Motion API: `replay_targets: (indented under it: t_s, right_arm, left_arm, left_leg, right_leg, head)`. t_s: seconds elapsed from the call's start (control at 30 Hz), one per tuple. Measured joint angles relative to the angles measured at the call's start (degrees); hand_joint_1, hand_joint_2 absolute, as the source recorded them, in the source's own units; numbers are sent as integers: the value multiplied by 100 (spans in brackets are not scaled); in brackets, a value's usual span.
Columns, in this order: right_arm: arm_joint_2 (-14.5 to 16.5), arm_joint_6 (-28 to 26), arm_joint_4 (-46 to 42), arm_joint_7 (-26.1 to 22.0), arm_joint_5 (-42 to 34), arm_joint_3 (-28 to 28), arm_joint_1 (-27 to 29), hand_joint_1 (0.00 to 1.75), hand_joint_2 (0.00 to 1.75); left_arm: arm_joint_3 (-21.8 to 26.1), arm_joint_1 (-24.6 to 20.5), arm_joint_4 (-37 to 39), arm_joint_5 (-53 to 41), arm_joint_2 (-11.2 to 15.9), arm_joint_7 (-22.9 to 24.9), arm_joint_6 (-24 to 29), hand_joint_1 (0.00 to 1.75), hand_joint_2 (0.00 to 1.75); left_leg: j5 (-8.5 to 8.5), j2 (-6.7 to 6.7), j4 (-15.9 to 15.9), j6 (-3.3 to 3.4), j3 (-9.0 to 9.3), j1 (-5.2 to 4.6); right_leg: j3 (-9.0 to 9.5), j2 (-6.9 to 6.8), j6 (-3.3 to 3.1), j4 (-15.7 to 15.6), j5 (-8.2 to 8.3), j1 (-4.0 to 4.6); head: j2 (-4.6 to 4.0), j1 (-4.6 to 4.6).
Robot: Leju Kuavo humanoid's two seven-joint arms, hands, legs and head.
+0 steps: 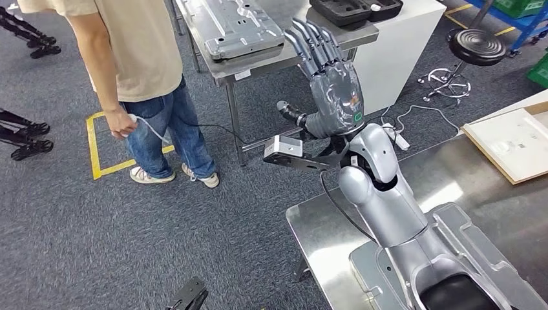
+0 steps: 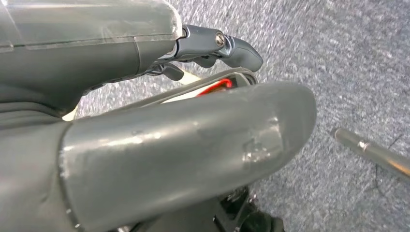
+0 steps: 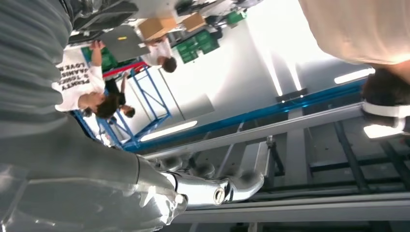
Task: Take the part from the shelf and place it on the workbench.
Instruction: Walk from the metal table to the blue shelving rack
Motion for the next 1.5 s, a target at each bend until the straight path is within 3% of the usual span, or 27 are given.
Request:
replay_targets:
  t_s: [0.03,0.1,0.17,0.23,0.27,0.33,0.37,0.43,0.47,0.53,0.6,0.67,0.73,0.77,0.83,0.9,0.97,1.03,1.07,1.13,1.2,1.27,1.3,1.33,1.4,1.47,1.5]
  right_arm:
    - [4,2,1,2,0,2,-9,0,175]
    - [14,3,2,6,1,4,-32,0,175]
    - [16,4,2,8,1,5,-37,0,175]
    - [15,5,3,8,0,8,-27,0,175]
    - [15,5,3,8,0,10,-24,0,175]
    - [16,5,3,8,2,15,-26,0,175]
    - [17,5,2,7,7,20,-29,0,175]
    - [19,7,-3,4,21,32,-30,0,175]
    - [20,7,-11,0,26,42,-27,0,175]
    - [21,5,-40,-4,28,65,-16,0,175]
    - [21,3,-74,-6,28,81,-10,0,175]
    - [14,1,-92,-7,28,88,13,0,175]
    - [5,1,-94,-7,28,92,70,0,175]
    - [2,1,-94,-7,28,96,97,0,175]
    - [-2,1,-99,-8,28,106,120,0,175]
    - [-2,1,-110,-8,28,114,117,0,175]
    - [-4,0,-122,-8,28,120,120,0,175]
    - [-4,-2,-131,-8,28,126,125,0,175]
    - [-2,-3,-134,-8,27,128,128,0,175]
    - [9,-7,-149,-13,19,132,134,0,175]
    - [14,-12,-158,-29,-1,135,150,0,175]
    - [13,-16,-156,-60,-34,140,168,0,175]
    - [14,-18,-154,-77,-51,144,171,0,175]
    - [18,-20,-151,-92,-67,149,168,0,175]
    - [37,-23,-149,-113,-84,162,148,0,175]
    - [60,-33,-146,-134,-89,180,123,0,175]
    - [72,-44,-144,-145,-87,193,121,0,175]
  left_arm:
    - [1,11,0,-3,7,2,-1,0,0]
    - [1,14,0,-8,17,5,-2,0,0]
    - [-1,-1,0,-11,20,7,-1,0,0]
    - [-1,0,0,-22,20,8,0,0,0]
    - [-1,9,0,-28,21,8,1,0,0]
    - [-1,20,0,-31,27,8,7,0,0]
    - [-1,17,0,-27,32,8,13,0,0]
    - [-1,10,0,-10,42,4,26,0,0]
    - [-1,17,0,3,48,2,30,0,0]
    - [1,69,0,26,73,-1,36,0,0]
    - [2,116,0,48,95,-5,39,0,0]
    - [3,124,0,57,104,-10,39,0,0]
    - [4,132,0,56,106,-12,39,0,0]
    - [4,146,0,56,108,-12,39,0,0]
    - [4,169,0,56,112,-12,42,0,0]
    - [4,168,0,57,114,-12,44,0,0]
    - [4,167,0,63,115,-11,45,0,0]
    - [4,194,0,71,129,-10,46,0,0]
    - [4,218,0,75,143,-11,48,0,0]
    - [4,251,0,86,169,-25,51,0,0]
    - [4,260,0,117,173,-54,55,0,0]
    - [9,267,0,164,174,-89,70,0,0]
    - [15,273,0,182,180,-107,82,0,0]
    - [23,276,0,201,187,-127,96,0,0]
    - [41,264,0,230,202,-162,115,0,0]
    - [54,238,0,254,210,-179,130,0,0]
    - [62,235,0,257,215,-181,138,0,0]
  left_leg:
    - [-5,21,8,-36,-18,-2]
    - [-165,301,252,-99,-140,-26]
    - [-495,633,909,-146,-452,-16]
    - [-677,720,1489,-181,-736,5]
    - [-626,738,1513,-192,-746,12]
    - [-304,842,966,-191,-443,19]
    - [-178,980,585,-176,-234,-7]
    - [-66,1161,107,-93,11,-52]
    - [-81,1169,51,-49,24,-76]
    - [-52,1028,23,31,21,-58]
    - [-19,907,-15,99,39,-28]
    - [-1,784,-26,148,36,-22]
    - [6,631,-24,170,27,-29]
    - [8,547,-21,170,26,-31]
    - [10,383,-6,167,29,-32]
    - [14,243,22,144,8,-32]
    - [39,113,30,77,-42,-16]
    - [71,-15,8,-8,-79,1]
    - [54,31,29,-40,-97,-8]
    - [-142,331,335,-84,-242,-30]
    - [-492,639,1021,-121,-556,-25]
    - [-641,726,1508,-149,-774,-6]
    - [-566,751,1461,-157,-733,2]
    - [-413,797,1204,-158,-581,9]
    - [-144,1035,460,-135,-163,-19]
    - [-82,1180,75,-62,29,-66]
    - [-95,1143,54,-22,30,-87]
  right_leg:
    - [16,-73,-29,-30,14,-4]
    - [60,-234,-101,-97,43,-21]
    - [79,-407,-151,-111,42,5]
    - [78,-585,-169,-97,24,20]
    - [78,-668,-167,-88,13,21]
    - [89,-814,-148,-64,-18,23]
    - [96,-876,-126,-50,-38,39]
    - [108,-982,-74,-26,-73,81]
    - [116,-1038,-48,-25,-83,105]
    - [145,-1113,9,-27,-114,109]
    - [91,-902,69,157,-276,78]
    - [-187,-563,100,773,-619,51]
    - [-527,-436,105,1444,-854,47]
    - [-593,-420,101,1541,-816,46]
    - [-407,-350,75,1086,-446,37]
    - [-80,-75,37,352,-129,15]
    - [49,99,17,40,-75,15]
    - [68,-9,-14,-3,-57,14]
    - [88,-82,-43,-33,-43,3]
    - [126,-247,-103,-91,-15,-21]
    - [136,-419,-135,-96,-20,3]
    - [135,-602,-144,-86,-38,15]
    - [137,-689,-141,-80,-50,15]
    - [145,-768,-130,-70,-66,15]
    - [164,-902,-89,-43,-108,40]
    - [179,-1016,-38,-27,-142,81]
    - [190,-1078,-15,-31,-152,99]
  head:
    - [0,-1]
    - [0,-23]
    - [0,-44]
    - [0,-44]
    - [0,-45]
    - [0,-44]
    - [0,-45]
    - [0,-40]
    - [0,-38]
    - [0,-37]
    - [0,-36]
    - [0,-34]
    - [0,-34]
    - [0,-34]
    - [0,-34]
    - [0,-36]
    - [0,-35]
    - [0,-34]
    - [0,-36]
    - [0,-55]
    - [0,-72]
    - [0,-72]
    - [0,-72]
    - [0,-72]
    - [0,-72]
    - [0,-66]
    - [0,-64]
